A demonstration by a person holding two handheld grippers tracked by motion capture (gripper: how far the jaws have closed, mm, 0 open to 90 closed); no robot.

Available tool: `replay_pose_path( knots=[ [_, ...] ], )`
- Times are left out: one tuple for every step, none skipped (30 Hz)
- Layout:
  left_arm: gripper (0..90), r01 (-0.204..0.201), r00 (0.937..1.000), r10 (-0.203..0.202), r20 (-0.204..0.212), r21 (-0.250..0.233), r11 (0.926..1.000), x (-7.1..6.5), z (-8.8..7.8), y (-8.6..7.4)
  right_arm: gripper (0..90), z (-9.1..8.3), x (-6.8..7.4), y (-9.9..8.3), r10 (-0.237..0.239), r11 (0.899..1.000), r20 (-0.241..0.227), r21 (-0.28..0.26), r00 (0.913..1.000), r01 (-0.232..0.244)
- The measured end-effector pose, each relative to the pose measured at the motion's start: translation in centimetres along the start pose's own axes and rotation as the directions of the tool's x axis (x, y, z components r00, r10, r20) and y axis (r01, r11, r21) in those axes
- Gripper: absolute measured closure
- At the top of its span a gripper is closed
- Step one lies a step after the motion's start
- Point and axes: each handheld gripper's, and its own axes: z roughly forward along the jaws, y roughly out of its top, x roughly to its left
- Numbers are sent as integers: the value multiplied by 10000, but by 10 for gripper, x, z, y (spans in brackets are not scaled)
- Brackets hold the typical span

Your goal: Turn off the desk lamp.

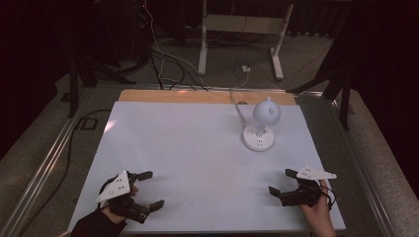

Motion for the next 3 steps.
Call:
replay_pose_path(
  knots=[
    [5, -4, 10000, 4, 4, 0, 10000, 0, 0, 0, 0, 0, 1, -1, -107, 9999, 10, 36, 9999, 107],
    [5, -11, 10000, 11, 1, 8, 10000, 0, 0, 0, 0, 1, 1, -1, -163, 9998, 23, 113, 9999, 162],
    [5, -28, 10000, 28, 3, 5, 10000, 0, 0, 0, 0, 1, 2, -1, -176, 9997, 27, 175, 9998, 176]
  ],
)
